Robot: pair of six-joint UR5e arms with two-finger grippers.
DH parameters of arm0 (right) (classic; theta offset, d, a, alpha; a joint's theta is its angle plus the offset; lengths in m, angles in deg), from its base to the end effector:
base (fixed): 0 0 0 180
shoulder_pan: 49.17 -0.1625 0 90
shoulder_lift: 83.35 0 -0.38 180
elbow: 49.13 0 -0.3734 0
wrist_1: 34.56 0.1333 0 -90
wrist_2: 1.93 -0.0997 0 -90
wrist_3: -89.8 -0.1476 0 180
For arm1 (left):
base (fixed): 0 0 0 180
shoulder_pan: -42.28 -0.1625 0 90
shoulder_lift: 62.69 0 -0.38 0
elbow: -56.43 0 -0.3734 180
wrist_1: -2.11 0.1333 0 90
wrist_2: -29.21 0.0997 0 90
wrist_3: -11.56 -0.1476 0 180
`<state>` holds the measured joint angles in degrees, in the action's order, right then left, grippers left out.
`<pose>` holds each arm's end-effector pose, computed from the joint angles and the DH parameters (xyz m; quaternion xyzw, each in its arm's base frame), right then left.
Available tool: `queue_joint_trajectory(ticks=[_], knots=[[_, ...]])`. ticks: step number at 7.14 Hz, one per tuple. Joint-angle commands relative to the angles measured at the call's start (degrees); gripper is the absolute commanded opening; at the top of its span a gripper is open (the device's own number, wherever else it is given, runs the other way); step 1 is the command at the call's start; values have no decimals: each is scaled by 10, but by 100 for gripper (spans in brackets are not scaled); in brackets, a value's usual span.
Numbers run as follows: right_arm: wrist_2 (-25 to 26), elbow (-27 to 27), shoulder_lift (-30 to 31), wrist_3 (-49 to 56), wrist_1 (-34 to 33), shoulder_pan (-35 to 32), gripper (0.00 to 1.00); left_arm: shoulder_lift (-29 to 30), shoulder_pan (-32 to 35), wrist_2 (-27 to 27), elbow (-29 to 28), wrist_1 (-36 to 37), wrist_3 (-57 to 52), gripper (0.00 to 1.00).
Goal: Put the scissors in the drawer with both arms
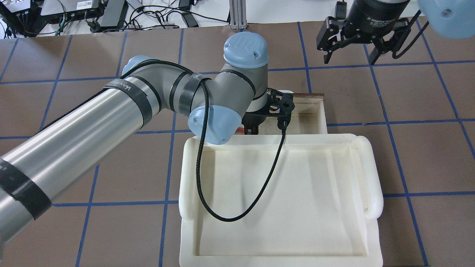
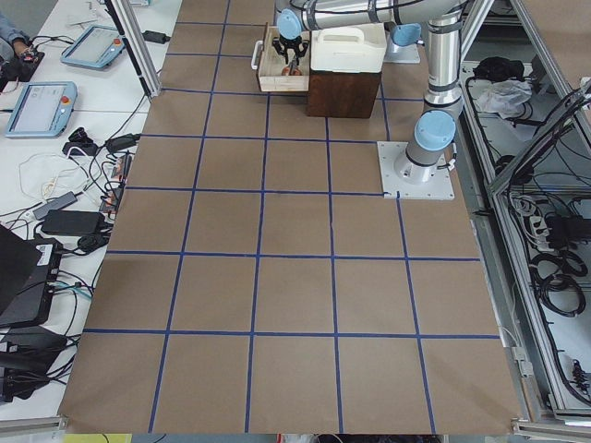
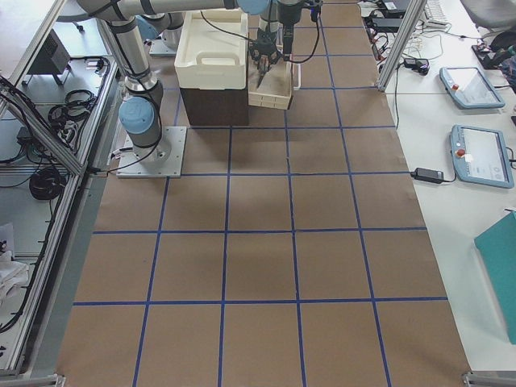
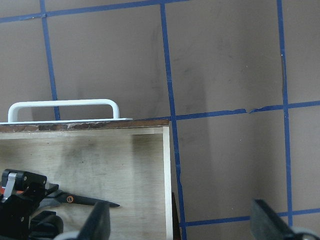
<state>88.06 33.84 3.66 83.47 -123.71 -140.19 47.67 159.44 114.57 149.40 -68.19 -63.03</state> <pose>0.1422 -0.4976 0.4265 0.0463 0.9985 -0.0278 0.0019 -0.3873 -0.4366 0.2177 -0.7739 -0.6312 -0.0127 0.0498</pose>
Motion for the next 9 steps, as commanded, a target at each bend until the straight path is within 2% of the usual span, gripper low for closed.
queue_joint_trajectory(ticks=[1, 3, 4, 5, 7, 8, 9], knots=[[1, 0, 0, 0, 0, 1, 100, -2, 0, 1, -2, 36, -1, 69], [1, 0, 0, 0, 1, 1, 100, -27, -4, -8, -22, 49, 8, 69], [0, 0, 0, 0, 1, 1, 100, -39, -9, -5, -51, 26, 50, 69], [1, 0, 1, 0, 1, 1, 100, -53, -24, -5, -86, -48, 72, 69], [1, 0, 1, 0, 1, 1, 100, -102, -99, -14, -118, -174, 77, 69], [1, 0, 1, 0, 1, 1, 100, -134, -158, -12, -119, -203, 103, 69], [2, 0, 1, 0, 1, 1, 100, -159, -206, 5, -114, -222, 185, 69]])
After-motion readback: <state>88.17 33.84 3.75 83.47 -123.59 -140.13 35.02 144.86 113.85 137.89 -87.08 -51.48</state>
